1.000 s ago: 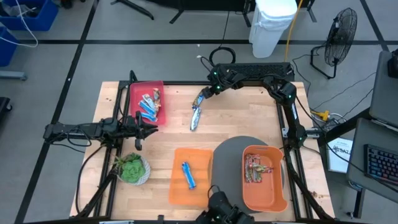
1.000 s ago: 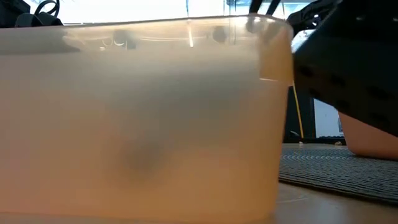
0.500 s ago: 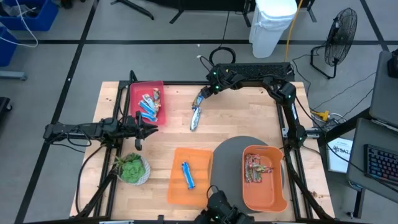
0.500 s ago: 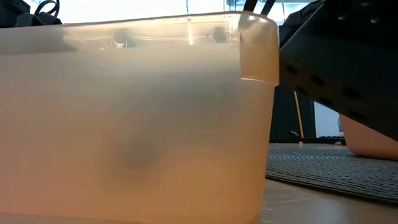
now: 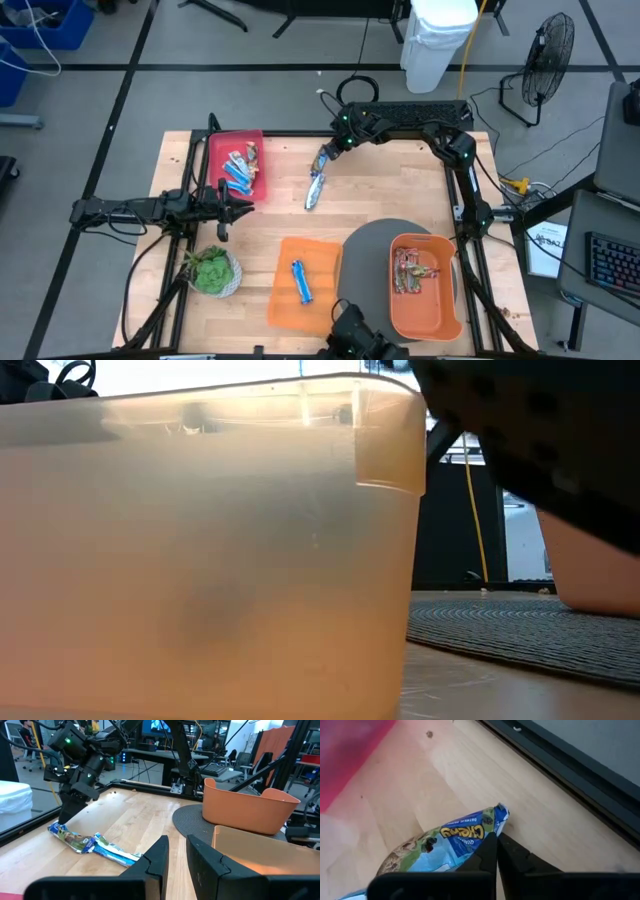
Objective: Pick and place Granola Bars by type
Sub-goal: Put the top blue granola bar into the left orange bin
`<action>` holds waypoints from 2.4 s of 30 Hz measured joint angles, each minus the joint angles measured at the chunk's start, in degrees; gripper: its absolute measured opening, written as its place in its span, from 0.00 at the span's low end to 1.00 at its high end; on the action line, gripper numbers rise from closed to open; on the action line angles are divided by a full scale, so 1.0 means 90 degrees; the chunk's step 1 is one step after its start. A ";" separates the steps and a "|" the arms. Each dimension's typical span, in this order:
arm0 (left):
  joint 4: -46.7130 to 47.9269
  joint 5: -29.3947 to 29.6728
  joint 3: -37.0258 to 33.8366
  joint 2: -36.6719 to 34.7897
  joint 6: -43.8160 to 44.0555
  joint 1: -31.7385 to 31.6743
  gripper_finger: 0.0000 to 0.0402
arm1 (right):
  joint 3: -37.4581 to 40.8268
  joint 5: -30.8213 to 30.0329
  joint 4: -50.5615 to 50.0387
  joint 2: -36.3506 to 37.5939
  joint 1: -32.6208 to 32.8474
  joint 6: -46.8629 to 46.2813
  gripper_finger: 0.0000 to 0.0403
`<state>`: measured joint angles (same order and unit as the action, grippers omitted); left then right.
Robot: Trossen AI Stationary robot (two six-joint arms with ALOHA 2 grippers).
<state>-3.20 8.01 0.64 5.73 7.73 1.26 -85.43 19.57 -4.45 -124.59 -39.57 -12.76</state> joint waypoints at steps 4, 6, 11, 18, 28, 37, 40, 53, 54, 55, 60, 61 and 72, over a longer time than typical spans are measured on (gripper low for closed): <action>0.0000 0.0000 0.0000 -0.0001 0.0000 0.0000 0.18 | 0.0000 0.0007 -0.0007 0.0157 0.0069 0.0170 0.00; 0.0000 0.0000 0.0000 -0.0001 0.0002 0.0000 0.18 | 0.0000 0.0003 0.0012 0.0296 0.0129 0.0260 0.00; 0.0000 0.0000 0.0000 -0.0002 0.0000 0.0000 0.18 | 0.0000 0.0010 -0.0014 0.0701 0.0355 0.0507 0.00; 0.0000 0.0000 0.0000 -0.0001 0.0001 0.0001 0.18 | 0.0004 0.0015 -0.0126 0.1442 0.0990 0.1015 0.00; 0.0000 0.0000 0.0000 0.0000 0.0001 0.0002 0.18 | 0.0007 -0.0021 -0.0478 0.2494 0.2473 0.1787 0.00; 0.0000 0.0000 0.0000 0.0000 0.0002 0.0001 0.18 | 0.0404 -0.0363 -0.0429 0.3092 0.3964 0.2030 0.00; 0.0000 -0.0001 0.0000 0.0000 0.0001 0.0002 0.18 | 0.0530 -0.0367 -0.0393 0.3159 0.4410 0.2026 0.00; 0.0000 0.0000 0.0000 0.0000 0.0000 0.0002 0.18 | 0.0952 -0.0680 -0.0139 0.3159 0.5913 0.1995 0.00; 0.0000 0.0000 0.0000 0.0000 0.0002 0.0000 0.18 | 0.1051 -0.0678 -0.0015 0.3159 0.5990 0.1959 0.00; 0.0000 0.0000 0.0000 0.0000 0.0001 0.0002 0.18 | 0.1140 -0.0675 0.0100 0.3154 0.6062 0.1899 0.00; 0.0000 0.0000 0.0000 0.0000 0.0000 0.0002 0.18 | 0.1458 -0.0673 0.0545 0.3154 0.6329 0.1813 0.00; 0.0000 0.0000 0.0000 0.0000 0.0000 0.0002 0.18 | 0.1518 -0.0673 0.0619 0.3154 0.6358 0.1812 0.00; 0.0000 0.0000 0.0000 -0.0002 0.0002 0.0002 0.18 | 0.1617 -0.0670 0.0823 0.3152 0.6370 0.1791 0.00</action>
<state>-3.20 8.01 0.64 5.72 7.75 1.28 -70.87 13.54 2.96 -96.23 17.76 3.36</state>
